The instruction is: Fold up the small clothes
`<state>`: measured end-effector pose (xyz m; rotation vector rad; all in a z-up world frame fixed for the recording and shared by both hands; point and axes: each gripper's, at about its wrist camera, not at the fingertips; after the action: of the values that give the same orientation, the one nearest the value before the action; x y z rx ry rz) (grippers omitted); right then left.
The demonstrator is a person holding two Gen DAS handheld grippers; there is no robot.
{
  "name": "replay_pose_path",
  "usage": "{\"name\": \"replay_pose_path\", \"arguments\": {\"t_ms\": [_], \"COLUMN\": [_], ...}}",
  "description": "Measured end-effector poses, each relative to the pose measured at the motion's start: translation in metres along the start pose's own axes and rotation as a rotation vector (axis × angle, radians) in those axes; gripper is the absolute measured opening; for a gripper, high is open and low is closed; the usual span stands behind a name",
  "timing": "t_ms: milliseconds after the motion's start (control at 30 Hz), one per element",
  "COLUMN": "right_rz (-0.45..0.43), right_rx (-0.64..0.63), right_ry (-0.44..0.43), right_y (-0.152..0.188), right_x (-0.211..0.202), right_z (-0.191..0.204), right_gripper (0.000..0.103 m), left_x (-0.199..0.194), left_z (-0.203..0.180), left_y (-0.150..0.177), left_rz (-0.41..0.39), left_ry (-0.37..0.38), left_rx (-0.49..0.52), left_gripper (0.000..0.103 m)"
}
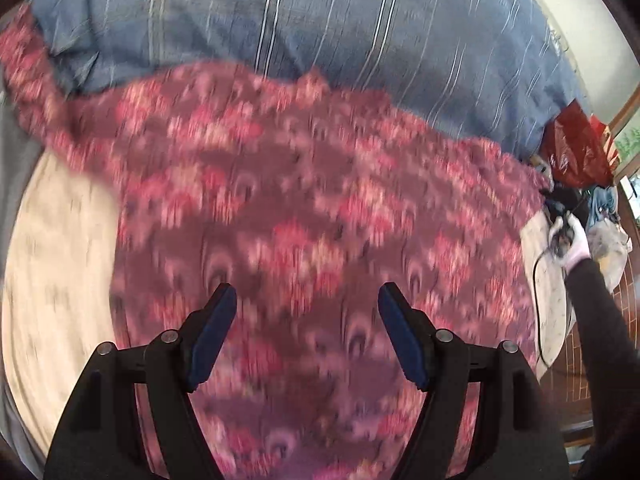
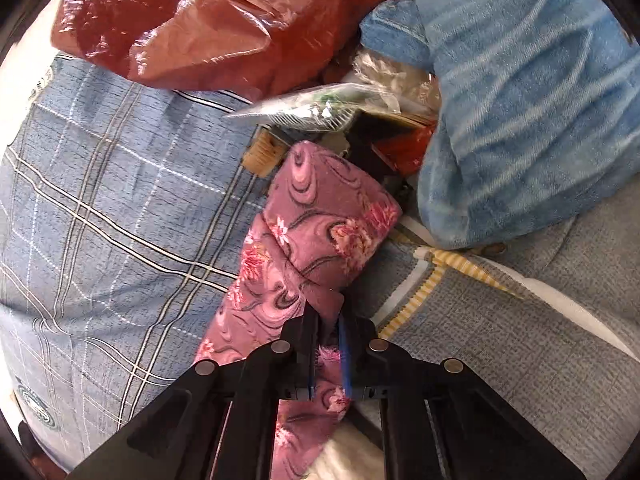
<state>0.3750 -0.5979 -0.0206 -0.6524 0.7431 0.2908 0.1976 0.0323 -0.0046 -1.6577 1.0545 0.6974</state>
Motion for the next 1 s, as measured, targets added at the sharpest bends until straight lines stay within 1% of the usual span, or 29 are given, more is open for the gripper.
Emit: {"name": "replay_pose_path", "arguments": {"t_ms": [67, 167, 267, 300, 367, 400, 467, 500, 567, 633, 667, 733, 800, 833, 933, 1000], "right_rz": [-0.055, -0.097, -0.094, -0.085, -0.068, -0.054, -0.02, 0.0, 0.047, 0.104, 0.126, 0.186, 0.236, 0.272, 0.358, 0.416], "right_rx": [-0.039, -0.12, -0.204, -0.235, -0.276, -0.296, -0.337, -0.349, -0.365, -0.393, -0.407, -0.453, -0.491, -0.521, -0.586, -0.636], "right_ry": [-0.019, -0.053, -0.08, -0.089, -0.111, -0.126, -0.156, -0.174, -0.211, -0.244, -0.258, -0.298, -0.328, -0.353, -0.407, -0.437], "right_y": [0.002, 0.008, 0.02, 0.029, 0.047, 0.058, 0.087, 0.102, 0.132, 0.166, 0.179, 0.22, 0.253, 0.276, 0.33, 0.367], "right_x": [-0.017, -0.046, -0.07, -0.077, -0.089, -0.092, -0.094, -0.093, -0.088, -0.082, -0.082, -0.081, -0.08, -0.078, -0.077, -0.078], "right_z": [0.014, 0.041, 0.073, 0.086, 0.106, 0.116, 0.141, 0.152, 0.174, 0.195, 0.196, 0.219, 0.24, 0.254, 0.283, 0.298], "right_gripper": [0.008, 0.008, 0.008, 0.008, 0.008, 0.008, 0.008, 0.008, 0.008, 0.008, 0.008, 0.008, 0.008, 0.008, 0.008, 0.008], "left_x": [0.001, 0.005, 0.015, 0.018, 0.028, 0.032, 0.038, 0.038, 0.036, 0.034, 0.033, 0.033, 0.03, 0.028, 0.021, 0.015], "left_z": [0.003, 0.013, 0.027, 0.033, 0.046, 0.05, 0.06, 0.064, 0.067, 0.068, 0.069, 0.072, 0.075, 0.078, 0.087, 0.095], "left_y": [-0.018, -0.034, -0.043, -0.043, -0.044, -0.045, -0.048, -0.049, -0.05, -0.051, -0.051, -0.051, -0.052, -0.053, -0.056, -0.058], "left_rz": [-0.034, -0.074, -0.102, -0.101, -0.068, -0.057, -0.04, -0.034, -0.036, -0.04, -0.045, -0.04, -0.039, -0.045, -0.062, -0.072], "left_ry": [0.025, 0.056, 0.051, 0.053, 0.081, 0.077, 0.081, 0.102, 0.129, 0.116, 0.109, 0.124, 0.147, 0.156, 0.178, 0.201], "left_rx": [-0.004, -0.016, -0.038, -0.059, -0.088, -0.1, -0.134, -0.158, -0.17, -0.163, -0.159, -0.17, -0.183, -0.189, -0.213, -0.241], "left_gripper": [0.072, 0.074, 0.074, 0.074, 0.074, 0.074, 0.074, 0.074, 0.074, 0.074, 0.074, 0.074, 0.074, 0.074, 0.074, 0.074]}}
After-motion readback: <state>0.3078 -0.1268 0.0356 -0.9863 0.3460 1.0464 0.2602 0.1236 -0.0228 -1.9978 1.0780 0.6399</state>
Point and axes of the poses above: each gripper's, at about its wrist camera, not at the fingertips, and x roughly the way its jaws point, z to its left, y to its underside, and after that the axes turned 2 degrees about z, right-handed
